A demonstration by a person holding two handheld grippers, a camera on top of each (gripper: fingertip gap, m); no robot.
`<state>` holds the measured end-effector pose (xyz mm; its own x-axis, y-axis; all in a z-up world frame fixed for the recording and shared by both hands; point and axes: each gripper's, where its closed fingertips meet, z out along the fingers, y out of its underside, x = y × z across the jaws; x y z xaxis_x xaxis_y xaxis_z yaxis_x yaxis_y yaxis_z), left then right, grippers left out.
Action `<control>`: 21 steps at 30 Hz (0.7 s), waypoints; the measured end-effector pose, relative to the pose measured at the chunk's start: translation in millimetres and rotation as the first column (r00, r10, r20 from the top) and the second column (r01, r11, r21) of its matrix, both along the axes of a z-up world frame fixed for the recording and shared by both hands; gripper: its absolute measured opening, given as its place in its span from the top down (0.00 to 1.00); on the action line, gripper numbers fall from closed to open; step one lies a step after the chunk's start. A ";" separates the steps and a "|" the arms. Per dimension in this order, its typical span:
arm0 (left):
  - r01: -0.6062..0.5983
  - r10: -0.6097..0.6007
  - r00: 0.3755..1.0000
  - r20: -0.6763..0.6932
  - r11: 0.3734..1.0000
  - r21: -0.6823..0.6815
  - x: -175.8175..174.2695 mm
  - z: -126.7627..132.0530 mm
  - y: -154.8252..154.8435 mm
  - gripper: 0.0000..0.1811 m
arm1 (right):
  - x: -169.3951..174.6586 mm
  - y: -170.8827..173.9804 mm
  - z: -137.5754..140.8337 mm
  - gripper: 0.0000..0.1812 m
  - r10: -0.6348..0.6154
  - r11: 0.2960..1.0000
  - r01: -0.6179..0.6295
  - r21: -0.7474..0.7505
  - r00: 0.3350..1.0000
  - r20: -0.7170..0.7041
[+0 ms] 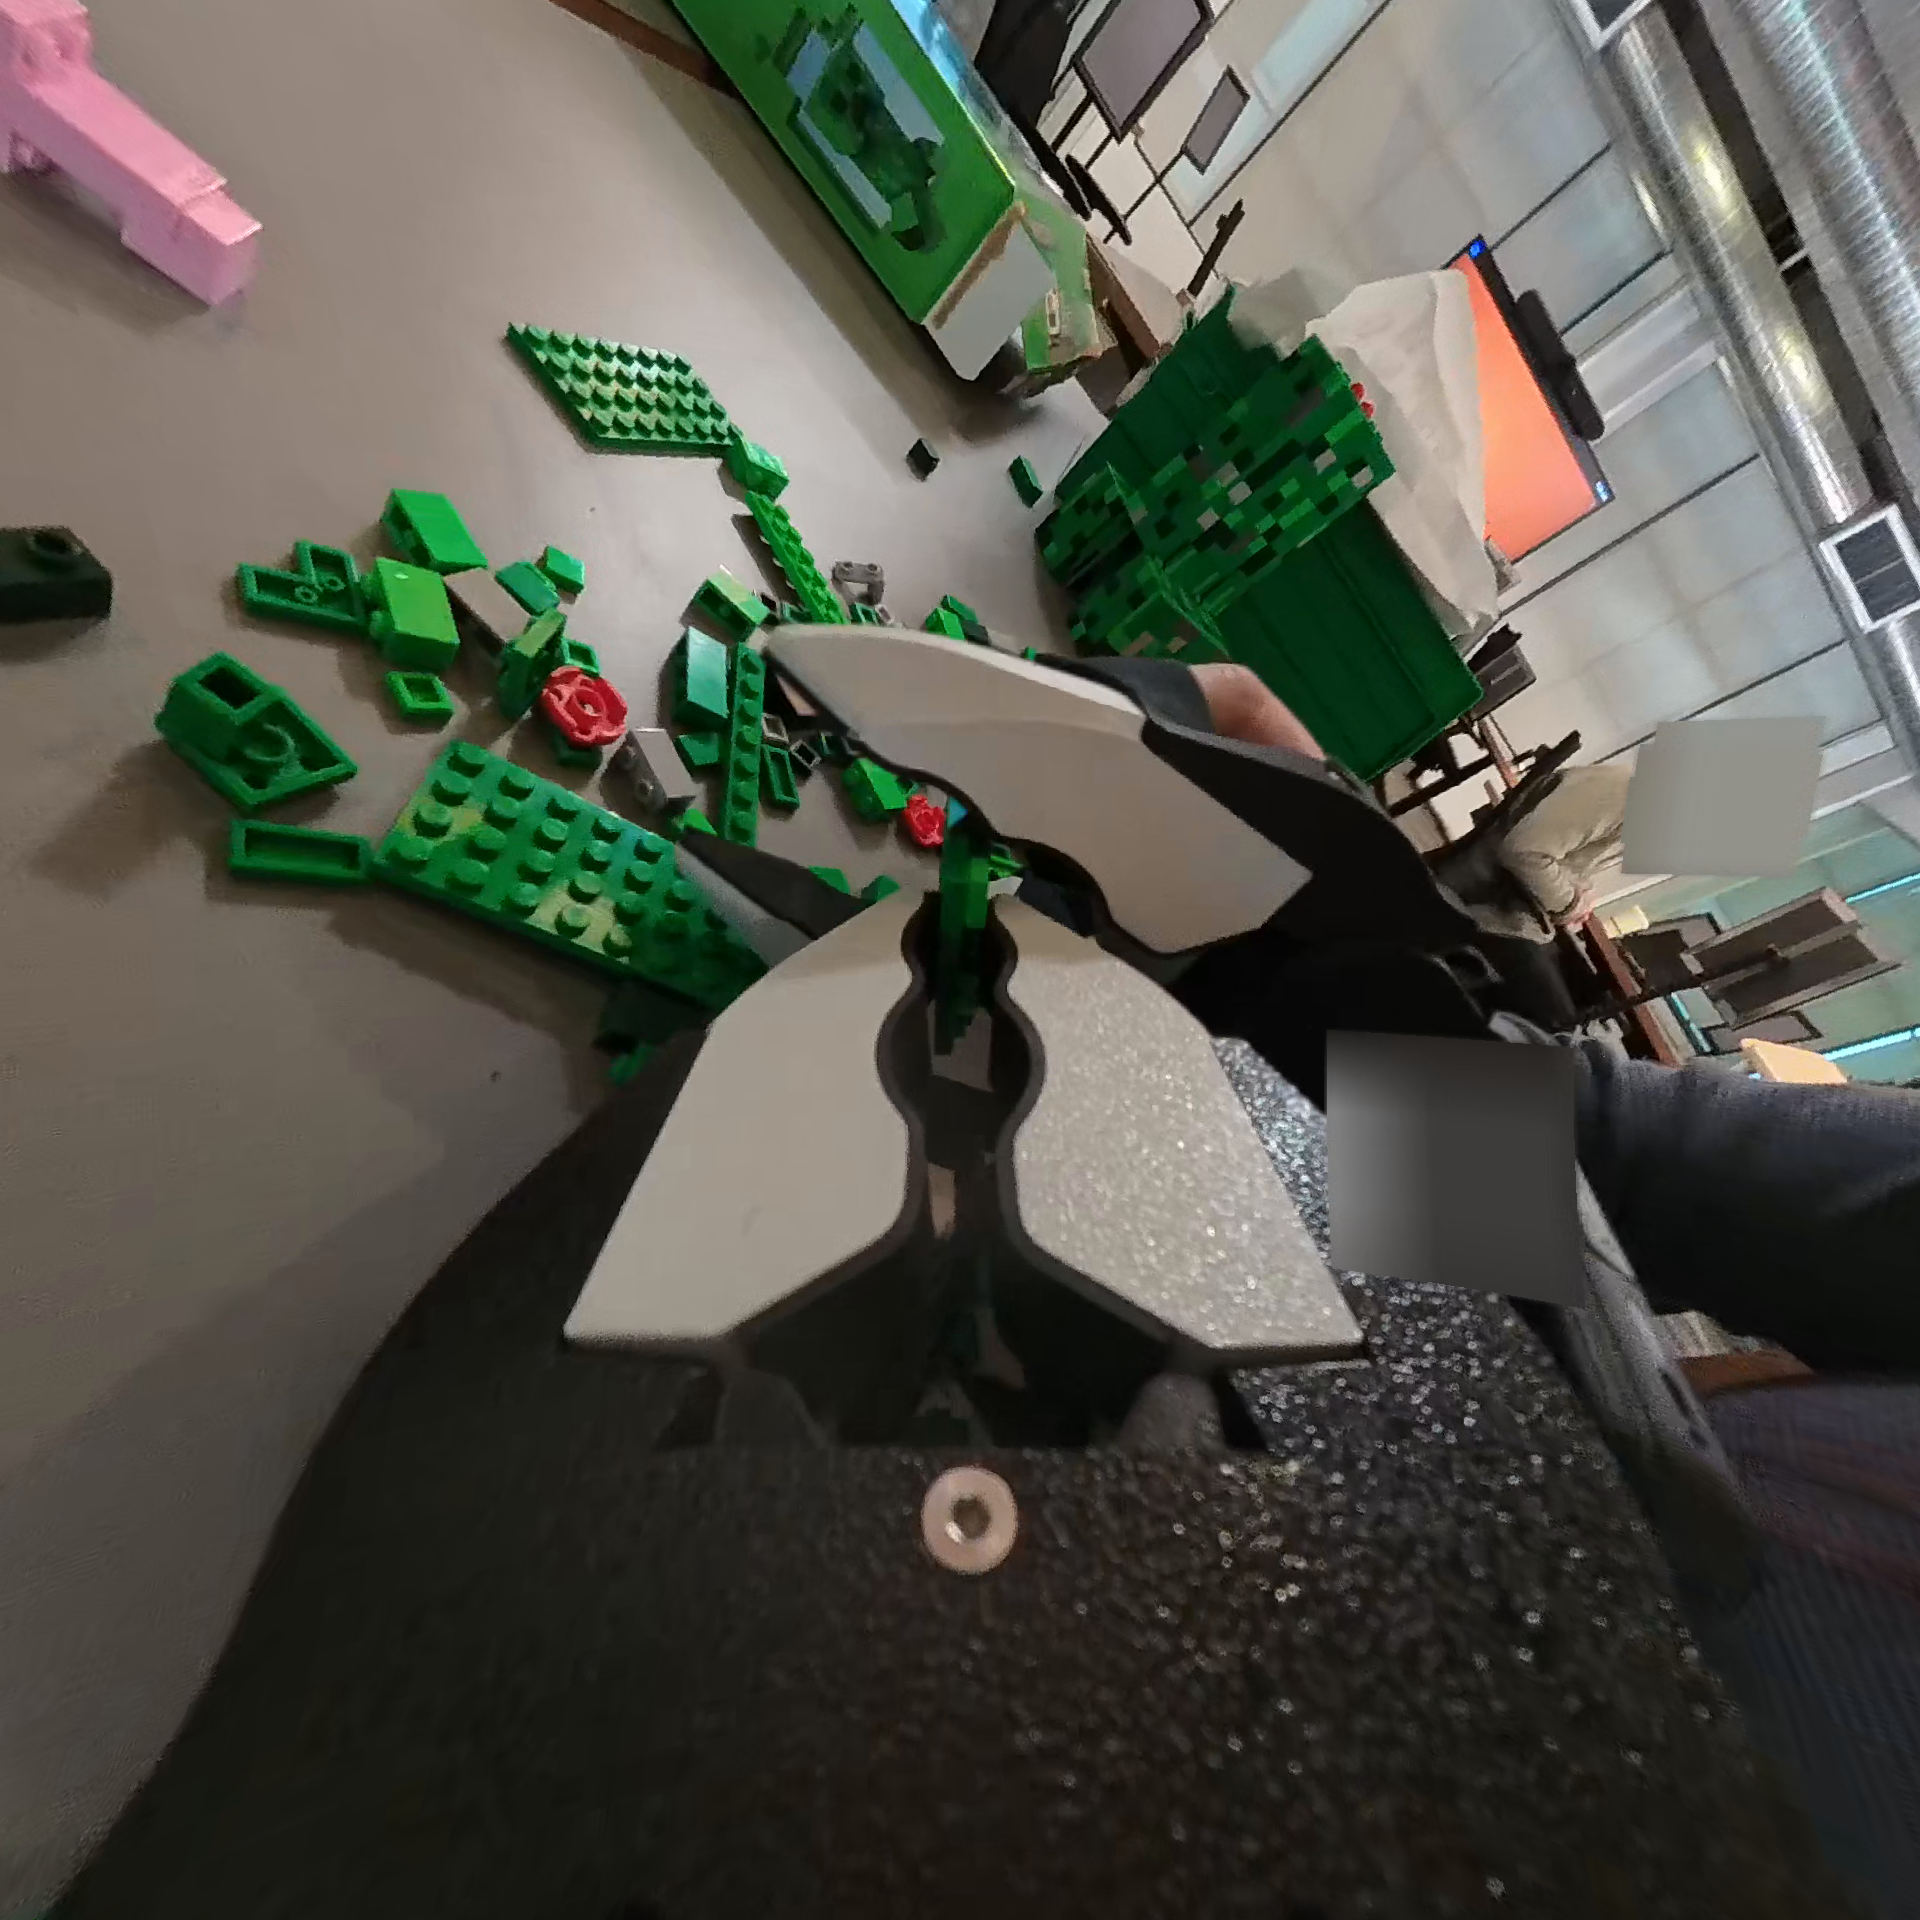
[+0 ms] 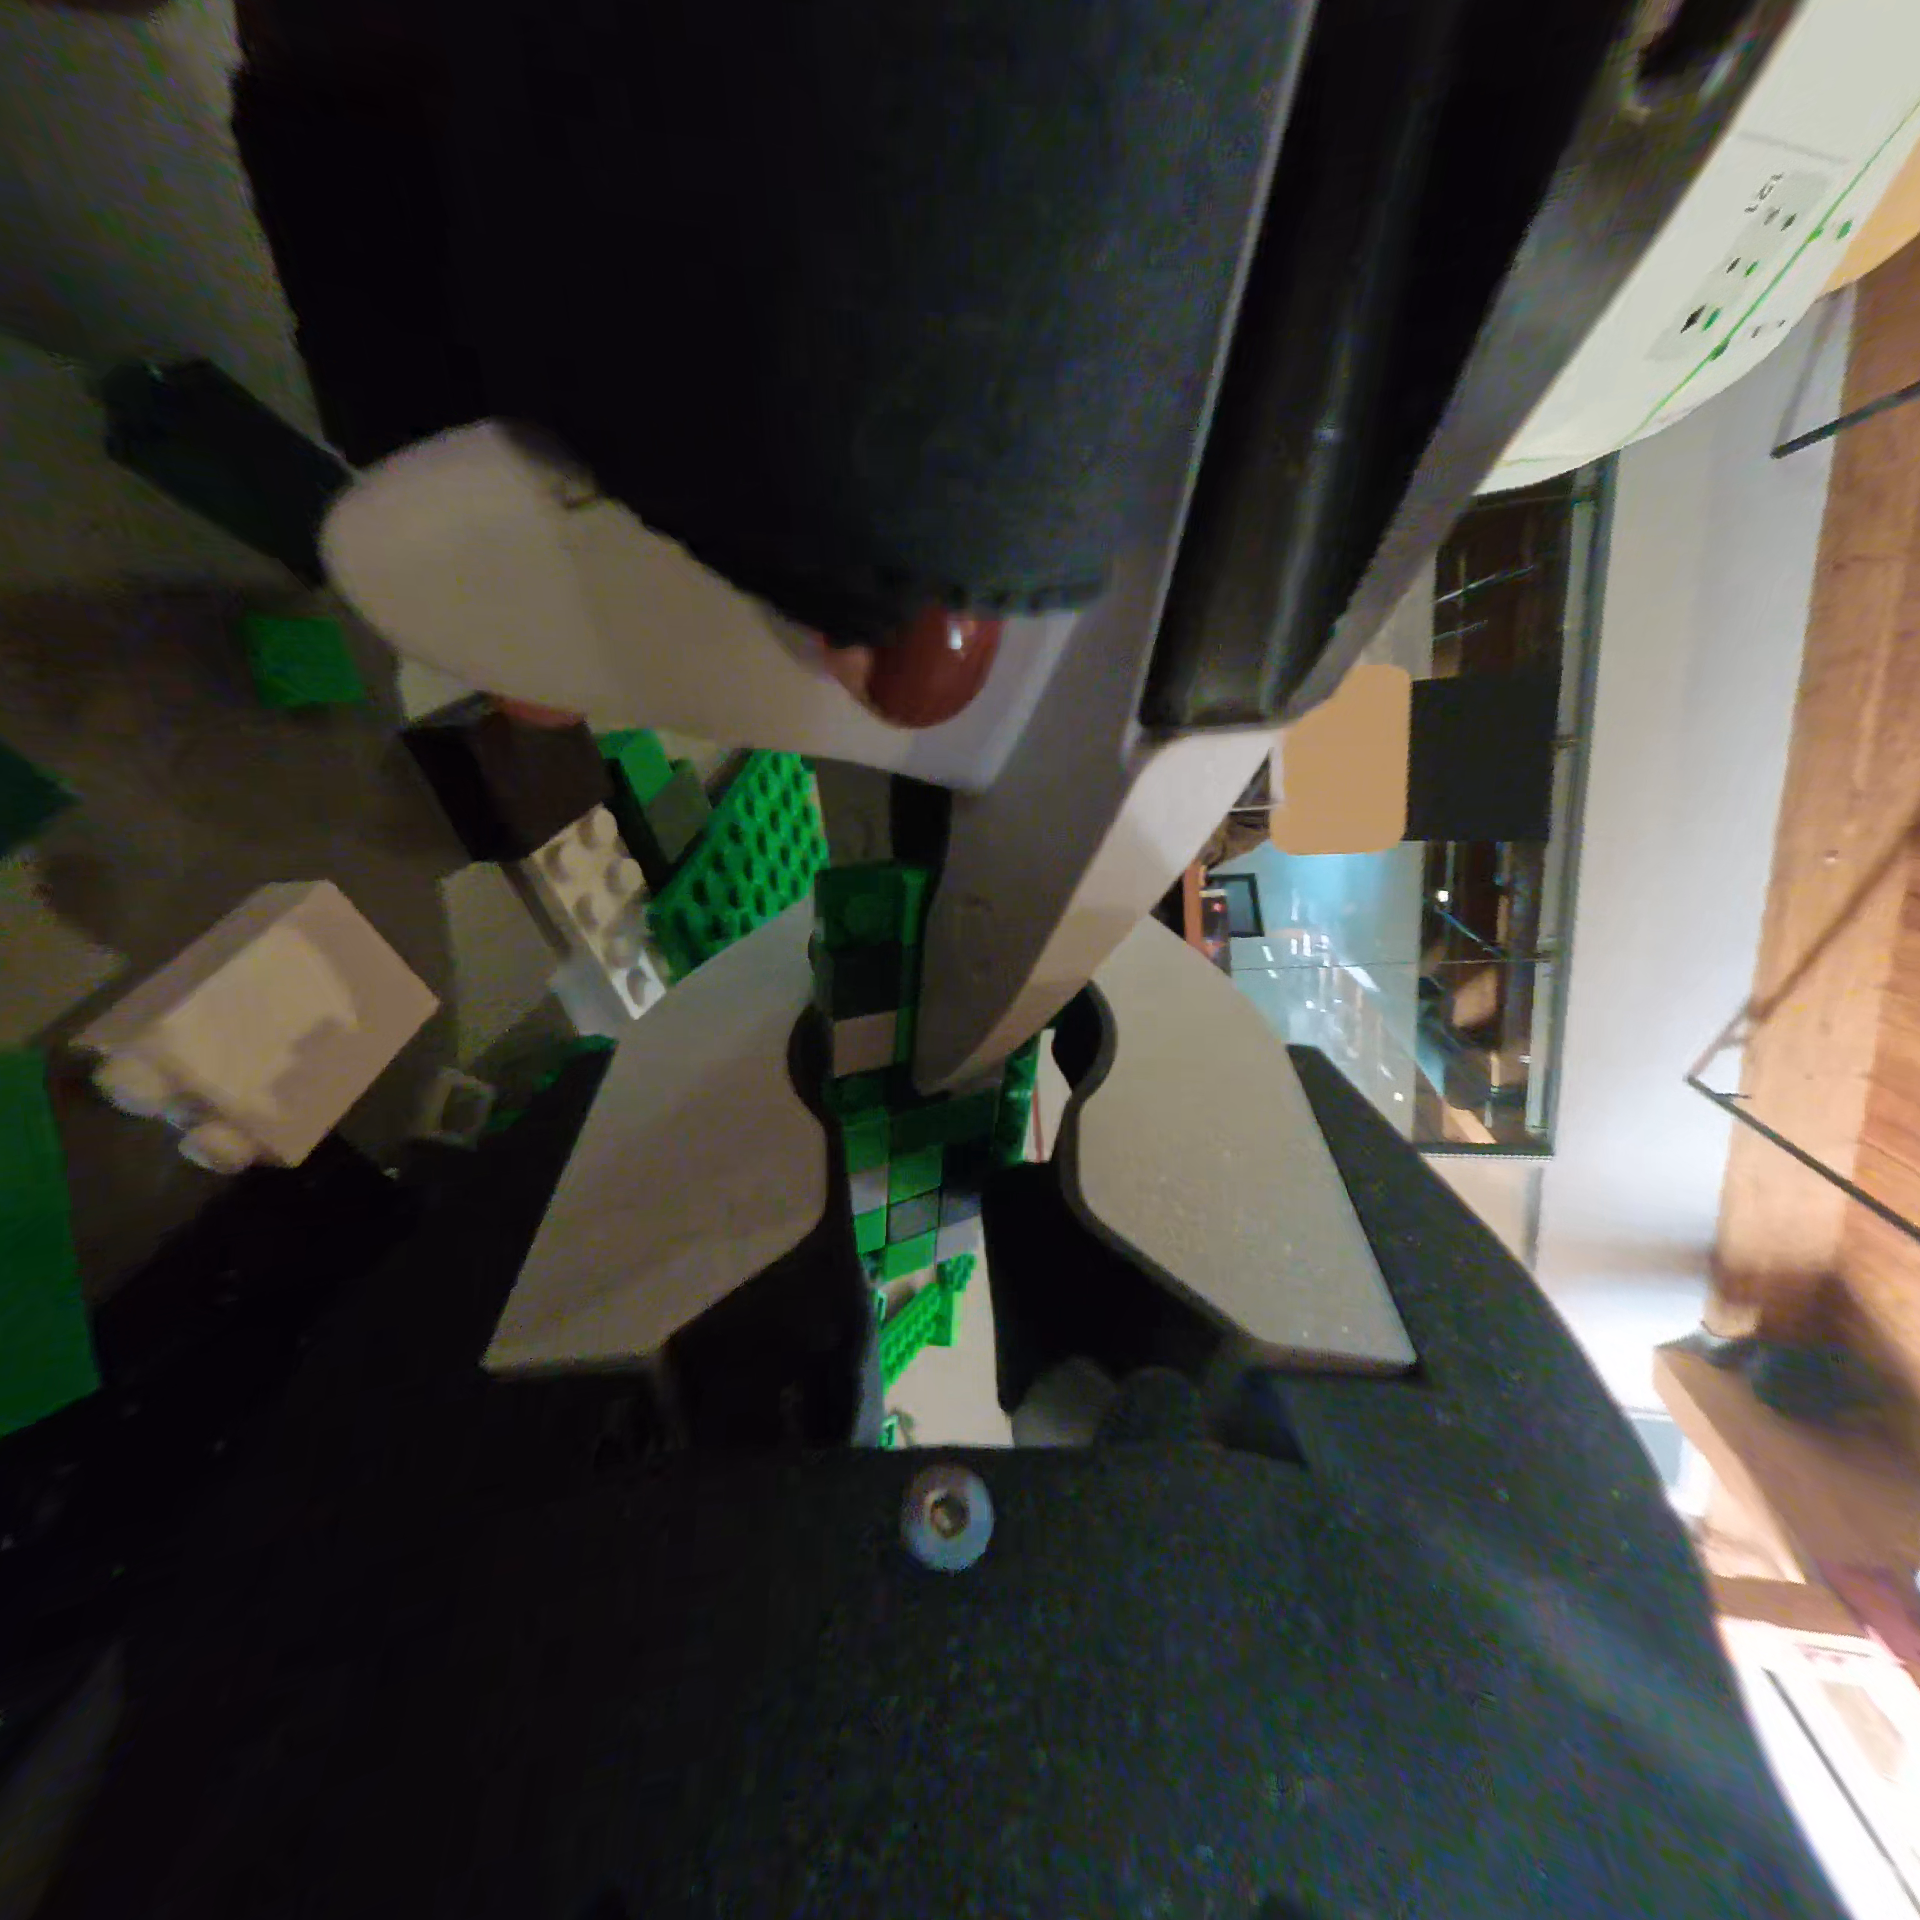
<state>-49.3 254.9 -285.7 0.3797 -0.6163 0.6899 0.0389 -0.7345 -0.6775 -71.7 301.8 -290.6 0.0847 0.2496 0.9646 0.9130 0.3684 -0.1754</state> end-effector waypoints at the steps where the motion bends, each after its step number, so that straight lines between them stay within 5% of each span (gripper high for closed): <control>1: -0.002 0.002 1.000 0.013 1.000 -0.013 0.0 0.6 0.1 0.96 | 0.2 0.1 1.1 0.79 -0.003 1.000 0.003 0.015 1.000 0.009; 15: 0.042 -0.024 0.992 0.127 0.990 -0.138 0.1 0.5 -2.6 0.95 | -1.5 -2.8 -1.2 0.79 0.022 1.000 -0.022 0.001 1.000 -0.011; 21: 0.110 -0.110 0.993 -0.049 0.994 -0.009 -4.3 -4.4 -11.1 0.95 | -5.2 -6.3 -3.8 0.79 0.046 0.998 -0.048 -0.045 0.998 -0.046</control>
<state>-53.7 243.8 -290.1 0.3434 -0.6522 0.6758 -0.0758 -0.7364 -0.6722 -76.9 295.5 -294.4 0.1150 0.2988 0.9473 0.8855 0.4014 -0.2341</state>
